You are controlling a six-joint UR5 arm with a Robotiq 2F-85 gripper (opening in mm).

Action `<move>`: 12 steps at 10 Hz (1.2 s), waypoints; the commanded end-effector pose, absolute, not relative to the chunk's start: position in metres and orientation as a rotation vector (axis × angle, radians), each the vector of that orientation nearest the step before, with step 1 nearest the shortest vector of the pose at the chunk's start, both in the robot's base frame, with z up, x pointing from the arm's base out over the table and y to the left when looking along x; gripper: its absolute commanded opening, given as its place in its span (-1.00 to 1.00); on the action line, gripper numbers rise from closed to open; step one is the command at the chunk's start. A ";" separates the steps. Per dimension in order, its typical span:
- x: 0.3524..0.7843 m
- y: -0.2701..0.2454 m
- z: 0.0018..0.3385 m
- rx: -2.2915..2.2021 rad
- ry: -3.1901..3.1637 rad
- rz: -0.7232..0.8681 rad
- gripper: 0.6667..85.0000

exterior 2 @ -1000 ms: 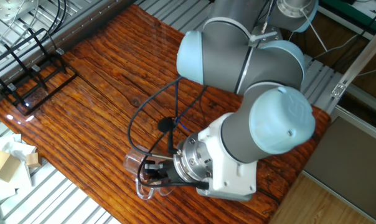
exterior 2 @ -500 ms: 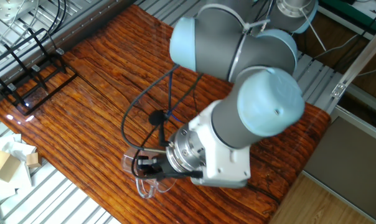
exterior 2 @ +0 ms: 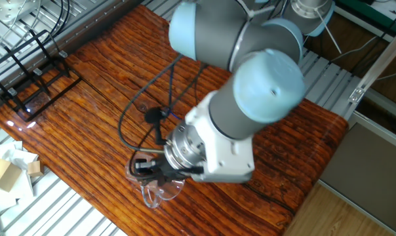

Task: Take the cup off the cup rack

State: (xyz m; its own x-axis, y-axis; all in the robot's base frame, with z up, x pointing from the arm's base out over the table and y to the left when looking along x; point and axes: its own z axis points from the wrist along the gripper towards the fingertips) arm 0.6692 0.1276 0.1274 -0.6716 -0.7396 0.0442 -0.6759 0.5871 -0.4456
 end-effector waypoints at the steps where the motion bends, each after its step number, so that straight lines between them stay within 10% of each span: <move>1: 0.672 0.117 0.135 -1.249 2.638 -0.623 -0.19; 12: 0.684 0.109 0.127 -1.297 2.553 -0.647 -0.34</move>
